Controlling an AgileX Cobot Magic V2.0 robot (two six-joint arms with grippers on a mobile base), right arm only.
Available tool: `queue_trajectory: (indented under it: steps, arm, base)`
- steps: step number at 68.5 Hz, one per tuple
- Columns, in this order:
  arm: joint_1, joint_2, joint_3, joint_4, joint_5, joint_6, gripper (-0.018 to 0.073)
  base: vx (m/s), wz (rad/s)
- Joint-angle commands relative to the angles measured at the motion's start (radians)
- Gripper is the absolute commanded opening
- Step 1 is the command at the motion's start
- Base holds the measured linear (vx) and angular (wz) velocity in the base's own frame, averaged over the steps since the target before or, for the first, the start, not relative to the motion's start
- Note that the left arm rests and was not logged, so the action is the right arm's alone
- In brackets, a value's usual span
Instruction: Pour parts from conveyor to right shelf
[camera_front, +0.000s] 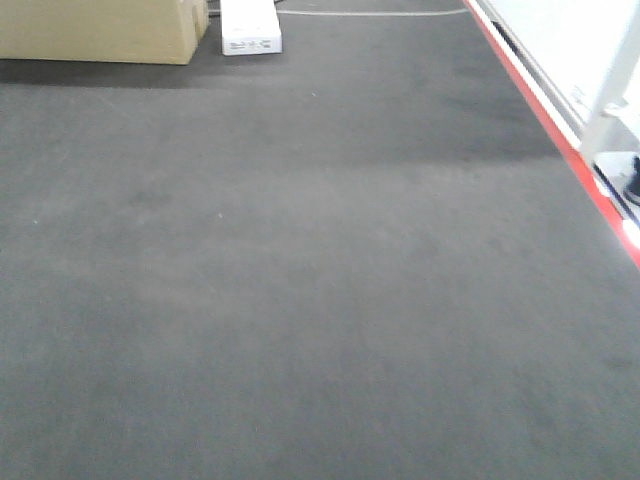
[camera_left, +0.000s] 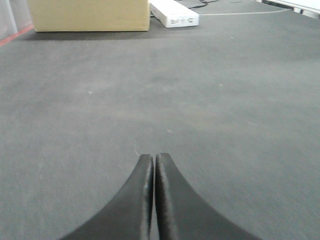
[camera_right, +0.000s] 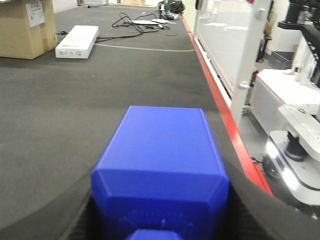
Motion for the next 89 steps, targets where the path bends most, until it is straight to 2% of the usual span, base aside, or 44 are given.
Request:
queue_trajectory:
  steps: [1, 19, 89]
  arm:
    - [-0.006, 0.013, -0.027, -0.002, -0.082, -0.006, -0.0008]
    - [-0.006, 0.013, -0.027, -0.002, -0.082, -0.006, -0.0008]
    - [-0.006, 0.013, -0.027, -0.002, -0.082, -0.006, -0.0008]
  base:
    - [-0.25, -0.16]
    - [-0.29, -0.29]
    - [-0.38, -0.55]
